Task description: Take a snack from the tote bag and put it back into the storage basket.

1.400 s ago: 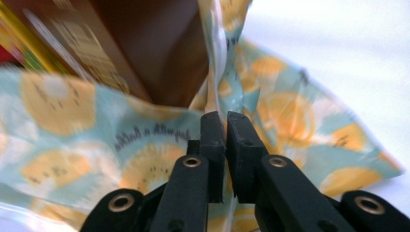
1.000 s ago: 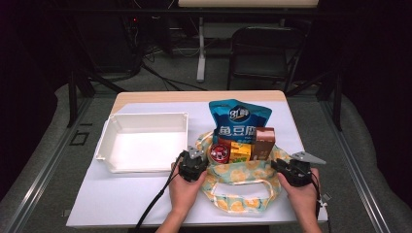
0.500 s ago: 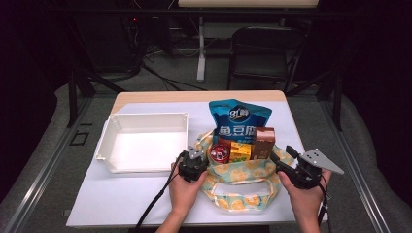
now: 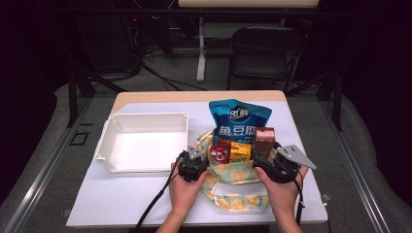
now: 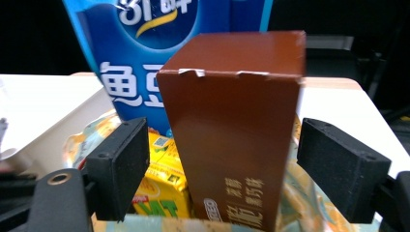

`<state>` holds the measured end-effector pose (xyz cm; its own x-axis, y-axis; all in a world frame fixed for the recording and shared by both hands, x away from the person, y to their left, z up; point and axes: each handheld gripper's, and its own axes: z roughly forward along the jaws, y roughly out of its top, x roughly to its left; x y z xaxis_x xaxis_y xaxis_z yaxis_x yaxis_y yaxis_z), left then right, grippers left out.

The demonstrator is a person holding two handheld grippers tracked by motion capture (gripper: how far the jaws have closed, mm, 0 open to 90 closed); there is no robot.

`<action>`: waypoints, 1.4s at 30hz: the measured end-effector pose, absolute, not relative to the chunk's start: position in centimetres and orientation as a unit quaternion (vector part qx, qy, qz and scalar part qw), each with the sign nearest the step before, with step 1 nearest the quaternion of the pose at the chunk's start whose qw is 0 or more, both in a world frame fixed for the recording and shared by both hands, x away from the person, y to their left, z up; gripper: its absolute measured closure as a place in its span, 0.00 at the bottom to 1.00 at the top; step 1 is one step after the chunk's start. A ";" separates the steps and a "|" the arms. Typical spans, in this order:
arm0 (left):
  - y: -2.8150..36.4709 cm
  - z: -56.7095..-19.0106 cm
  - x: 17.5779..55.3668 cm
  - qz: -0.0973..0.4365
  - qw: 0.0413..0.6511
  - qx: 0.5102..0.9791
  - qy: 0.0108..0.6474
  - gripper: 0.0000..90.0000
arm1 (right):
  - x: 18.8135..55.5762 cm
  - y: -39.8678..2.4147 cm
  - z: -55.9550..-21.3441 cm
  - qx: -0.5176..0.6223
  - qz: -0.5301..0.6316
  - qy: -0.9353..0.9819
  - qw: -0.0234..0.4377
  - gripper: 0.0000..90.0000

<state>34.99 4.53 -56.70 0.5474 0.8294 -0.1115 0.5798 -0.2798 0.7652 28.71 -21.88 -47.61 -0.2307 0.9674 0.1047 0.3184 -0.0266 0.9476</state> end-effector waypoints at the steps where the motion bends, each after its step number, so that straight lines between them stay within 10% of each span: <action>1: 4.5 -56.7 35.0 0.157 0.399 0.784 0.449 0.90 | 29.2 -21.3 -47.9 0.534 0.486 0.604 0.338 0.21; 20: 4.6 -56.6 34.8 0.160 0.404 0.782 0.447 0.86 | 30.7 -21.5 -49.1 0.561 0.460 0.578 0.374 0.42; 42: 6.8 -51.5 30.3 0.170 0.542 0.733 0.374 0.51 | 28.2 -24.5 -42.2 0.499 0.523 0.596 0.349 0.42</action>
